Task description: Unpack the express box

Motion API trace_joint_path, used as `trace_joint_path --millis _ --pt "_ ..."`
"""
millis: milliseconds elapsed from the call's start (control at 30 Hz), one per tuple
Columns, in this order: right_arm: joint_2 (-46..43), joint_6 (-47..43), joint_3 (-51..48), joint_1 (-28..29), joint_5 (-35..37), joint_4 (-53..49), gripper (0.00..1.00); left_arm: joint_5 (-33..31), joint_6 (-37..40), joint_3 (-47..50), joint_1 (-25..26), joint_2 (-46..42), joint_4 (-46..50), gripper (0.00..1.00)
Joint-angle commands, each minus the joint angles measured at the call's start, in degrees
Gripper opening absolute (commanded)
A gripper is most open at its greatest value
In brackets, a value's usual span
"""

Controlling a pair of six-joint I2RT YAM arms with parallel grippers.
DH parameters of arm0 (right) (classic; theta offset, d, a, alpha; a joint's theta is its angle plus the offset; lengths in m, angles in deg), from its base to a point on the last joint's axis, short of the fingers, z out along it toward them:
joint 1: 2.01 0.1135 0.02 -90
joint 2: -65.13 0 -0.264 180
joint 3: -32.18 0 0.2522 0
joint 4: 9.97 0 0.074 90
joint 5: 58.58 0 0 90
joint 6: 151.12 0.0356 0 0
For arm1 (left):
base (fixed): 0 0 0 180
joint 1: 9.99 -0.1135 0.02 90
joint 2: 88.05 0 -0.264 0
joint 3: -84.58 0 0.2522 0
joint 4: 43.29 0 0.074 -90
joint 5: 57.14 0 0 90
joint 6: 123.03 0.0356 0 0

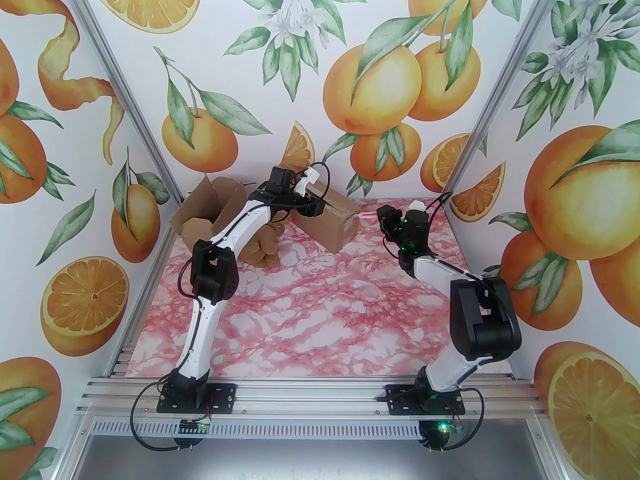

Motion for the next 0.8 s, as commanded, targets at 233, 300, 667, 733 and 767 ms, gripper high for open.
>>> trace_joint_path --millis 233,300,667,733,767 --pt "1.06 0.26 -0.27 0.98 3.92 2.53 0.0 1.61 -2.02 0.69 1.36 4.12 7.28 0.69" --pt "1.24 0.31 -0.21 1.01 4.49 2.12 0.0 1.63 -2.03 0.69 1.35 4.06 7.37 0.69" --pt "3.27 2.09 -0.2 2.14 7.07 4.69 0.0 1.81 -2.11 0.72 1.39 4.37 7.54 0.69" --pt "3.35 2.96 -0.75 2.26 7.72 6.22 0.0 1.91 -2.15 0.7 1.36 4.31 7.6 0.69" --pt "3.62 3.39 -0.74 2.26 7.67 6.67 0.0 1.92 -2.11 0.7 1.36 4.33 7.63 0.69"
